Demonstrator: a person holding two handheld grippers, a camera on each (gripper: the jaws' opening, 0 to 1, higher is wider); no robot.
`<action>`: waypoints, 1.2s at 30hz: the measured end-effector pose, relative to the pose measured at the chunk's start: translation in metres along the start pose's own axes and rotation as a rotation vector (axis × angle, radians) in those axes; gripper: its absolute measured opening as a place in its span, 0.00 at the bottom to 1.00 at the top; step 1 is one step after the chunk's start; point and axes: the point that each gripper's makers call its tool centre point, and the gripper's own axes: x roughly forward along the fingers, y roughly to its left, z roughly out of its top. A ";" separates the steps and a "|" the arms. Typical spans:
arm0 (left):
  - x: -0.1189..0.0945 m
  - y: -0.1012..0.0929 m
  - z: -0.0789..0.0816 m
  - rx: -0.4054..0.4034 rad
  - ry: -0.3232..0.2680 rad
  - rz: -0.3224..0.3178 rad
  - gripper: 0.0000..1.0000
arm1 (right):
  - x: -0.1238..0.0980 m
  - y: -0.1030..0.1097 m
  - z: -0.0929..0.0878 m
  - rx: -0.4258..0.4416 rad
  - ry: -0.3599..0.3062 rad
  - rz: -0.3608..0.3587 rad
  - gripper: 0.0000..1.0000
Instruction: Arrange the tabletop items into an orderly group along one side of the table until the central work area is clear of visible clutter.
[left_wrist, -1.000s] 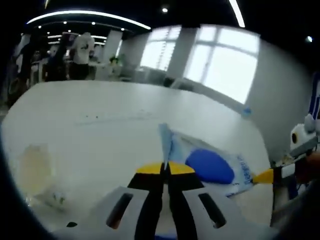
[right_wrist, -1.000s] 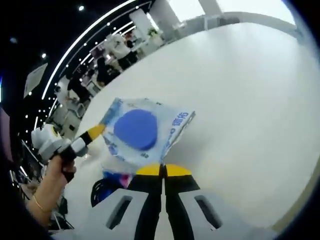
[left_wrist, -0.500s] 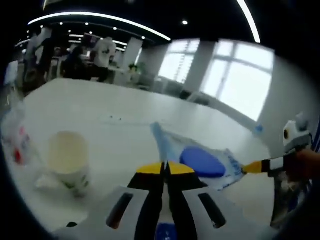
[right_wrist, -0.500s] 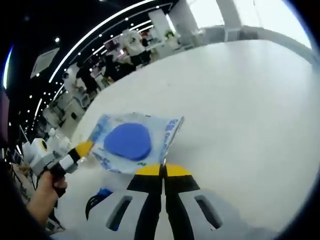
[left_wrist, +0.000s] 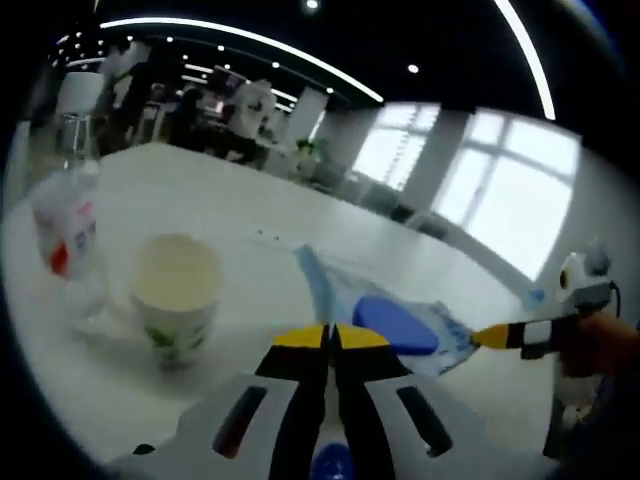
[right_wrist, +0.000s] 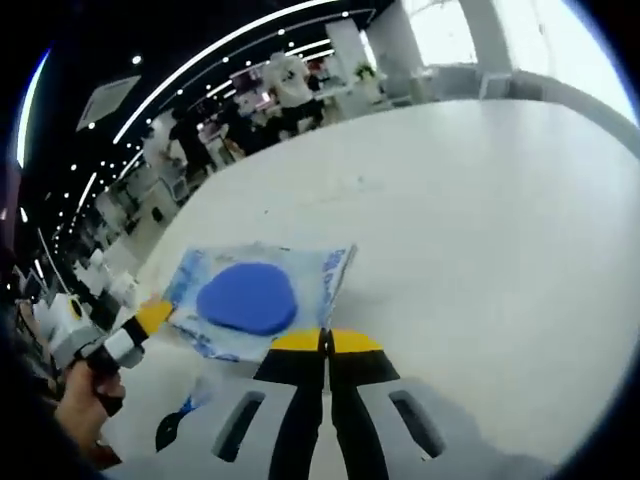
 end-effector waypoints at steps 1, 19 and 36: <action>0.000 0.003 0.000 -0.045 -0.009 0.019 0.00 | 0.004 0.001 0.002 -0.003 -0.002 0.005 0.01; 0.004 0.036 -0.017 -0.105 -0.029 0.131 0.00 | 0.049 0.010 0.007 0.013 0.027 0.062 0.01; 0.012 0.054 -0.031 -0.141 -0.019 0.171 0.00 | 0.065 0.008 -0.011 0.040 0.060 0.061 0.01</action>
